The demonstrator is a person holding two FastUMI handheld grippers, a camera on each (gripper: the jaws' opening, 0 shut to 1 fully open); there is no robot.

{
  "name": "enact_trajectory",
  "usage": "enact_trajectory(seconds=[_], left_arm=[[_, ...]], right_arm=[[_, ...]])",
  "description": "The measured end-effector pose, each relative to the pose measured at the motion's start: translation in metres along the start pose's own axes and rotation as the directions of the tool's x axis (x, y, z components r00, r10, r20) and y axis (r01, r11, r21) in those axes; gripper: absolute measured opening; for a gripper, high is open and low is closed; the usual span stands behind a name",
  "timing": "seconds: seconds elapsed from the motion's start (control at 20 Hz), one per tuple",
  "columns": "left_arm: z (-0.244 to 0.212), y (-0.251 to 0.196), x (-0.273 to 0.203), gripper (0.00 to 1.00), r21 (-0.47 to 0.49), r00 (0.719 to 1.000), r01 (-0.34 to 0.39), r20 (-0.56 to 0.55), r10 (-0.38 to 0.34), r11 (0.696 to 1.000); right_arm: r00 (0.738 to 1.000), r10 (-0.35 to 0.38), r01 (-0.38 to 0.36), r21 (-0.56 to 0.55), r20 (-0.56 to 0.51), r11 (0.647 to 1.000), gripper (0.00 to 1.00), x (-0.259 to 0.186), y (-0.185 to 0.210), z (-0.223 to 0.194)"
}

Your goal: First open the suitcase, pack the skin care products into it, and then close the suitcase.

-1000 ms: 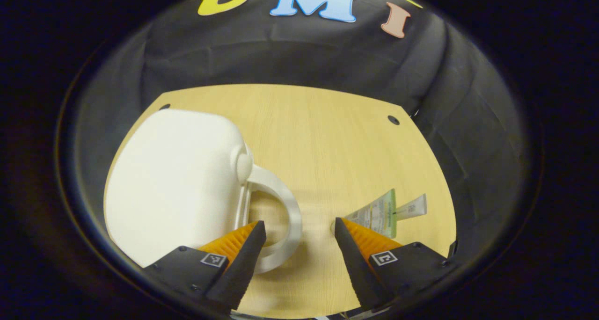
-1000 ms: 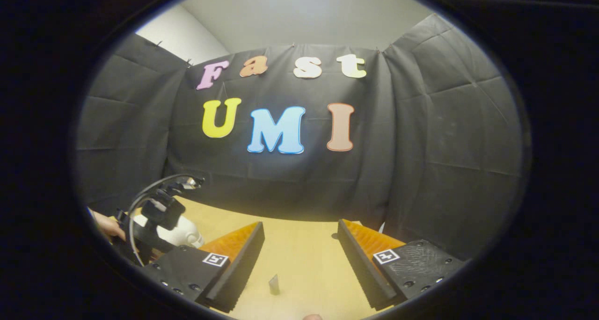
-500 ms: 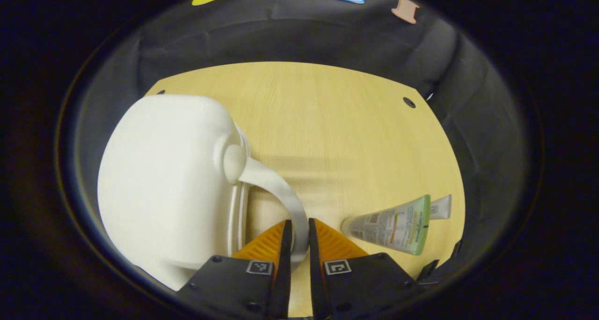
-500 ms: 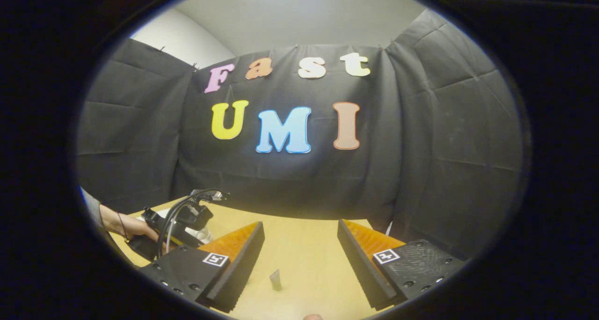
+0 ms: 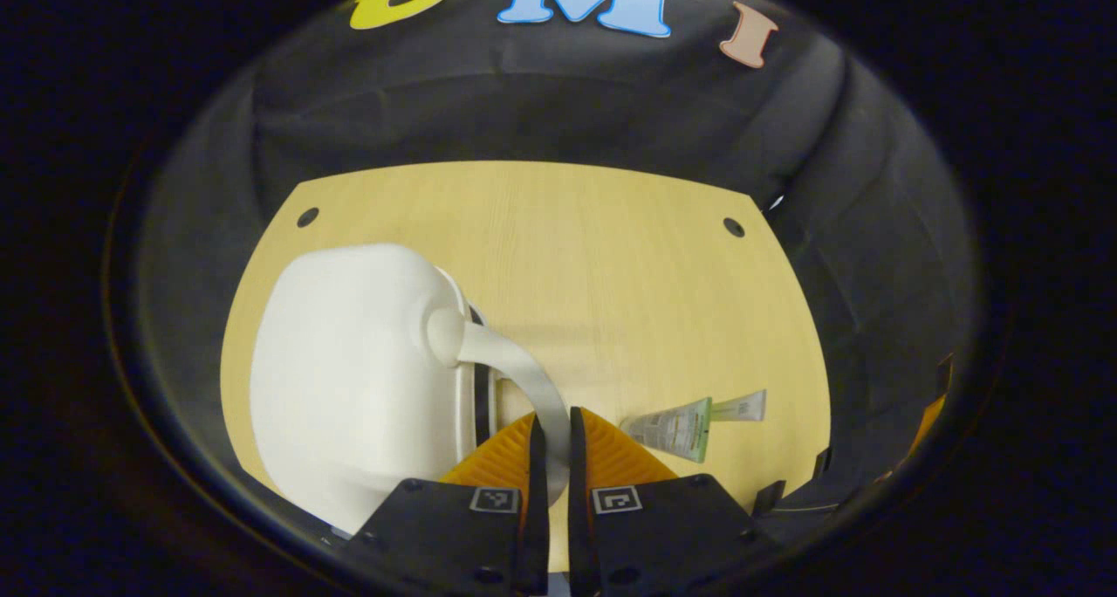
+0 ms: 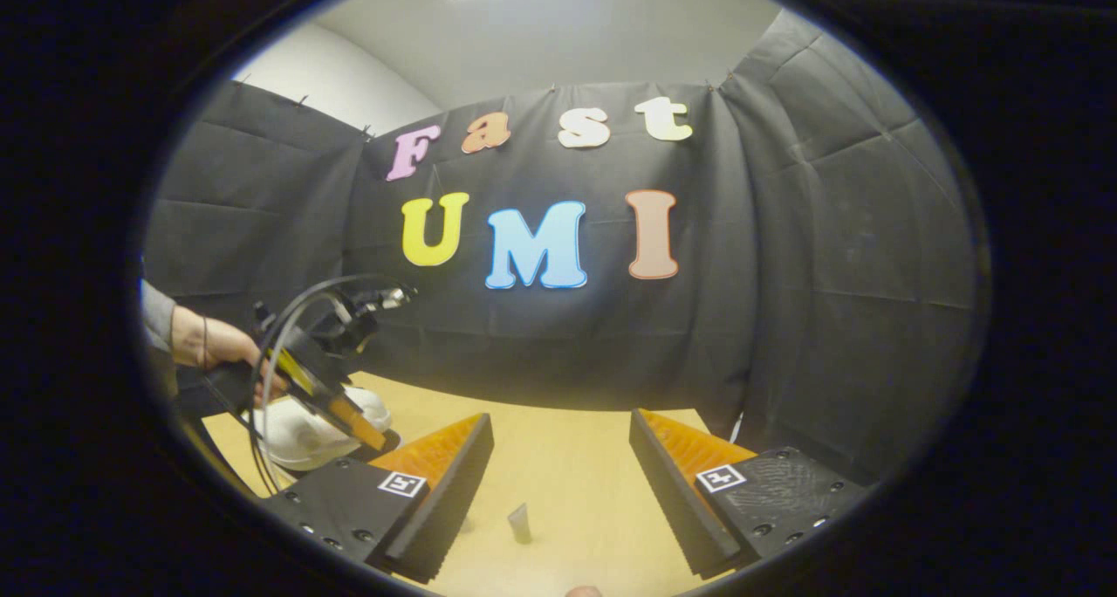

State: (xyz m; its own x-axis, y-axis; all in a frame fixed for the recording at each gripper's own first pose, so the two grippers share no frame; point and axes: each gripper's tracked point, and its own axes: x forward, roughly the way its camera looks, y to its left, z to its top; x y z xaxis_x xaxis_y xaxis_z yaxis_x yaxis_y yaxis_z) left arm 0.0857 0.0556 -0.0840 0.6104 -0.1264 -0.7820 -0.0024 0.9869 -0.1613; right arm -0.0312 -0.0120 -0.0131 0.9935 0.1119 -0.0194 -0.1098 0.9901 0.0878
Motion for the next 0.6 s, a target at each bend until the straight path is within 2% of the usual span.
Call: enact_trajectory(seconds=[0.05, 0.15, 0.25, 0.4, 0.5, 0.6], left_arm=[[0.021, 0.008, -0.003, 0.16, -0.013, 1.000, 0.018, -0.003, -0.018, 1.000], [0.050, 0.032, -0.054, 0.14, -0.042, 0.999, 0.043, 0.008, -0.042, 0.998], [0.077, 0.072, -0.101, 0.17, -0.019, 0.999, 0.028, 0.042, -0.027, 0.999], [0.107, 0.156, -0.167, 0.16, 0.054, 0.994, -0.054, 0.094, 0.049, 0.997], [0.120, 0.219, -0.195, 0.16, 0.083, 0.985, -0.129, 0.128, 0.118, 0.988], [0.116, 0.278, -0.206, 0.16, 0.073, 0.978, -0.173, 0.127, 0.162, 0.982]], right_arm=[[1.000, -0.020, 0.020, -0.001, 0.003, 1.000, 0.96, 0.002, 0.000, 0.001], [0.998, -0.056, 0.056, -0.005, 0.004, 0.998, 0.96, 0.004, 0.005, 0.003], [0.996, -0.085, 0.085, -0.006, 0.015, 0.996, 0.96, 0.007, 0.015, 0.011], [0.994, -0.111, 0.112, -0.003, 0.017, 0.994, 0.95, 0.013, 0.042, 0.018], [0.991, -0.131, 0.131, 0.000, 0.005, 0.991, 0.95, 0.017, 0.062, 0.021], [0.988, -0.158, 0.158, 0.003, 0.003, 0.988, 0.96, 0.017, 0.081, 0.024]])
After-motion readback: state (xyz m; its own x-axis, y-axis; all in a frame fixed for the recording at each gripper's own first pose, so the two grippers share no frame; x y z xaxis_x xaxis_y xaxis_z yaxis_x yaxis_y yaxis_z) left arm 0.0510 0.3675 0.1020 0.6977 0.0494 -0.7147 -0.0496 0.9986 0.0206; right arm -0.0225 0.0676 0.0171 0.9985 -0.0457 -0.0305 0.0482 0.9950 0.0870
